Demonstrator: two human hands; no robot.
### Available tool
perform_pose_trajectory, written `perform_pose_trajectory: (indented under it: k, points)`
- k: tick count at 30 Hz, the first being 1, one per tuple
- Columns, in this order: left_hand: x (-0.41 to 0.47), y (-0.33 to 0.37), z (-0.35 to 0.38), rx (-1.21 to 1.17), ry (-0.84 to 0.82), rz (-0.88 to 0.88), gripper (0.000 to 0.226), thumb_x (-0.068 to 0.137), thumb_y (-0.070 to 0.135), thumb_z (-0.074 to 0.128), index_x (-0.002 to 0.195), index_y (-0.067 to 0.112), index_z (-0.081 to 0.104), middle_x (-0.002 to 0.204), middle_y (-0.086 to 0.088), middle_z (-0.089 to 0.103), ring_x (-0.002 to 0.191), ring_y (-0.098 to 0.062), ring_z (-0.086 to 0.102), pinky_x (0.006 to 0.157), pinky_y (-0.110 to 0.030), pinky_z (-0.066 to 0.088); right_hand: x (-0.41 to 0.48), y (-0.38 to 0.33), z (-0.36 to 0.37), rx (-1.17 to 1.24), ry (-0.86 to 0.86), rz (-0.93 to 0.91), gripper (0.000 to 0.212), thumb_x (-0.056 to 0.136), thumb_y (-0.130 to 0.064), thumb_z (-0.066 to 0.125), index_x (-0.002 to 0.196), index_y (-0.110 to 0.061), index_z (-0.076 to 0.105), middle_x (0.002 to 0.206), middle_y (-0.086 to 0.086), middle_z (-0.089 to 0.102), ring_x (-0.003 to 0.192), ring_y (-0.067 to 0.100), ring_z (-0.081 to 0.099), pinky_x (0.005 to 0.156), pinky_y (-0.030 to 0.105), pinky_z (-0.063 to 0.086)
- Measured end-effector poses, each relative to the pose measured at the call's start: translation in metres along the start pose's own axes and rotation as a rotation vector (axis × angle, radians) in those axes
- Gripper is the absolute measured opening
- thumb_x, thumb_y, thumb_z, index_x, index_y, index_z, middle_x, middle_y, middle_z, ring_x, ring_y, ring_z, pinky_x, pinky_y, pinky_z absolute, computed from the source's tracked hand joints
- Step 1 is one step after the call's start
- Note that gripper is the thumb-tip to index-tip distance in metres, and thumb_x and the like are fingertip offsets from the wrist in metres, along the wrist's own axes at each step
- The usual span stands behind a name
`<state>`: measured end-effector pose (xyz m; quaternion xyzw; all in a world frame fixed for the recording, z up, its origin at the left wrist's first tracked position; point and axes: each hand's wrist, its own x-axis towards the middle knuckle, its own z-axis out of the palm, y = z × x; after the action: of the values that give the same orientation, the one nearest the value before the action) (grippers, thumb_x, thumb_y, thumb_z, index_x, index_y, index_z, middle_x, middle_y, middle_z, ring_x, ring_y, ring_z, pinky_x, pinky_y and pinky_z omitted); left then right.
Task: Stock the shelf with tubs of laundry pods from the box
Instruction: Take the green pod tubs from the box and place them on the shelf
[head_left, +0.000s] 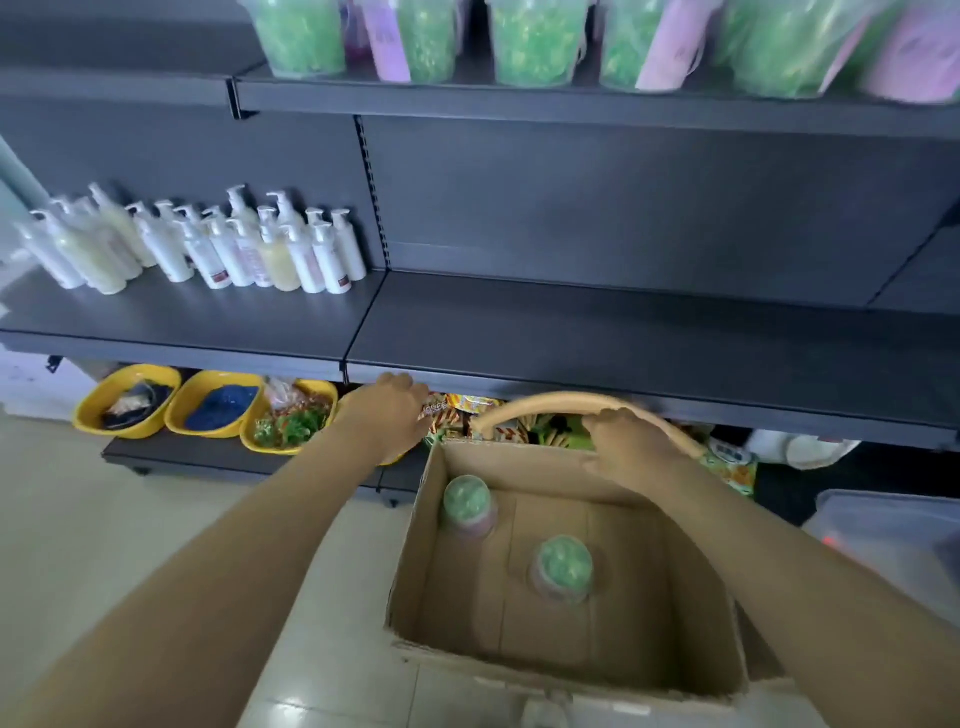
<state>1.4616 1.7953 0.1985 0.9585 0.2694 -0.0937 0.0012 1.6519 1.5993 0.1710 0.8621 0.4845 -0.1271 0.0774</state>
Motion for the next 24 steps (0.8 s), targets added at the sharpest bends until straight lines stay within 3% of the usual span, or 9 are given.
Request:
perform_pose_trajectory:
  k: [5, 10, 15, 20, 24]
  points:
    - [0.017, 0.007, 0.071, -0.144, -0.13, -0.114, 0.036, 0.096, 0.029, 0.041, 0.123, 0.007, 0.05, 0.124, -0.012, 0.051, 0.119, -0.029, 0.046, 0.095, -0.039, 0.042, 0.031, 0.009, 0.083, 0.123, -0.219, 0.046, 0.057, 0.086, -0.048, 0.055, 0.129, -0.01, 0.047, 0.128, 0.009, 0.055, 0.116, 0.026, 0.052, 0.093, 0.037, 0.045]
    - [0.031, 0.024, 0.141, -0.259, -0.249, -0.173, 0.034, 0.097, 0.022, 0.041, 0.125, 0.007, 0.052, 0.124, -0.012, 0.054, 0.118, -0.028, 0.048, 0.096, -0.033, 0.037, 0.054, 0.027, 0.156, 0.202, -0.373, 0.102, 0.055, 0.087, -0.046, 0.055, 0.128, -0.011, 0.045, 0.13, 0.007, 0.052, 0.119, 0.025, 0.05, 0.093, 0.034, 0.043]
    - [0.045, 0.042, 0.203, -0.384, -0.307, -0.295, 0.032, 0.095, 0.023, 0.041, 0.118, 0.01, 0.059, 0.116, -0.011, 0.062, 0.104, -0.026, 0.059, 0.091, -0.033, 0.048, 0.076, 0.042, 0.214, 0.317, -0.528, 0.174, 0.061, 0.086, -0.045, 0.057, 0.135, -0.013, 0.039, 0.134, 0.007, 0.05, 0.121, 0.024, 0.048, 0.096, 0.035, 0.044]
    - [0.067, 0.057, 0.248, -0.525, -0.388, -0.367, 0.031, 0.094, 0.023, 0.045, 0.118, 0.008, 0.059, 0.117, -0.013, 0.062, 0.11, -0.027, 0.057, 0.093, -0.033, 0.045, 0.094, 0.041, 0.255, 0.356, -0.565, 0.202, 0.059, 0.085, -0.043, 0.058, 0.133, -0.013, 0.04, 0.129, 0.008, 0.052, 0.118, 0.025, 0.05, 0.093, 0.034, 0.044]
    - [0.089, 0.06, 0.277, -0.564, -0.428, -0.347, 0.028, 0.093, 0.018, 0.046, 0.112, 0.004, 0.061, 0.111, -0.015, 0.065, 0.104, -0.029, 0.06, 0.089, -0.034, 0.047, 0.102, 0.03, 0.286, 0.362, -0.541, 0.248, 0.072, 0.083, -0.046, 0.06, 0.14, -0.014, 0.03, 0.135, 0.009, 0.046, 0.122, 0.027, 0.046, 0.097, 0.032, 0.042]
